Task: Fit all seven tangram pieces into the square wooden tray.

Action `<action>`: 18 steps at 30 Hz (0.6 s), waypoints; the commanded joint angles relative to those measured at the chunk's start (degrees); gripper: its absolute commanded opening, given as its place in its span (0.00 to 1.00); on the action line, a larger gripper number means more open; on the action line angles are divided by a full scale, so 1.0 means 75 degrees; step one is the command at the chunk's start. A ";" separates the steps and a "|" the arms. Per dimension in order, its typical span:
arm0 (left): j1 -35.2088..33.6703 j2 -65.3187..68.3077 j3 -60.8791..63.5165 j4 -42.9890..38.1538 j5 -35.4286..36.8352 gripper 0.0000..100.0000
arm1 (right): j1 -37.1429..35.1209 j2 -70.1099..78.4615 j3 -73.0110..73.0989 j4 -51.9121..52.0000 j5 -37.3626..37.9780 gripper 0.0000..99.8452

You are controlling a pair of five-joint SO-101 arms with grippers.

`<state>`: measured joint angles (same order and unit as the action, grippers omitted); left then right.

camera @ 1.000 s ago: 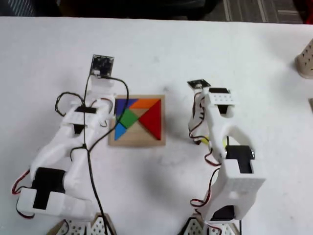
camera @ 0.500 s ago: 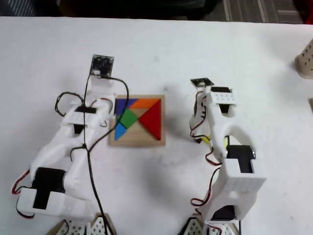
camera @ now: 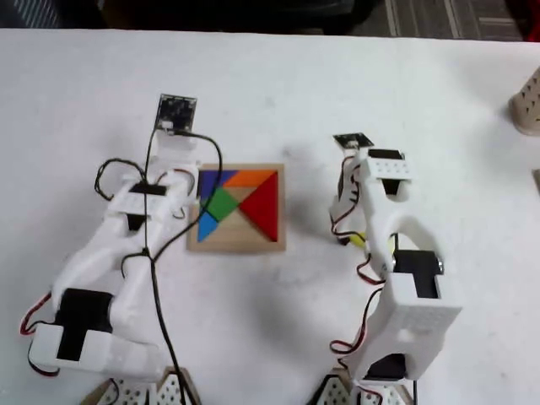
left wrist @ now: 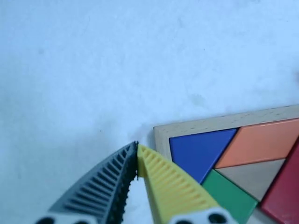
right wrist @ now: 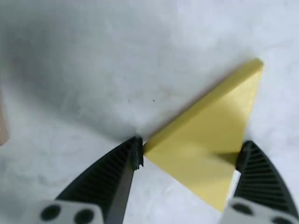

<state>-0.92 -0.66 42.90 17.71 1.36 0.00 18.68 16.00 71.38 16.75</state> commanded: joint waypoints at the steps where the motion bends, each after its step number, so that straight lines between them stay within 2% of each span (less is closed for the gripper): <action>1: -0.0076 -0.0041 -0.0328 -0.0105 -0.0094 0.02 | 0.0287 -0.0393 -0.0164 0.0205 -0.0023 0.30; 15: -0.0076 -0.0041 -0.0340 -0.0129 -0.0094 0.02 | 0.0346 -0.1178 -0.0164 0.0451 -0.0035 0.30; 18: -0.0135 -0.0041 -0.0352 -0.0129 -0.0094 0.02 | 0.0088 -0.1401 -0.0176 0.0674 -0.0082 0.30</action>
<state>-0.92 -0.66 42.90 17.71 1.36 2.02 12.70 16.09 74.81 16.66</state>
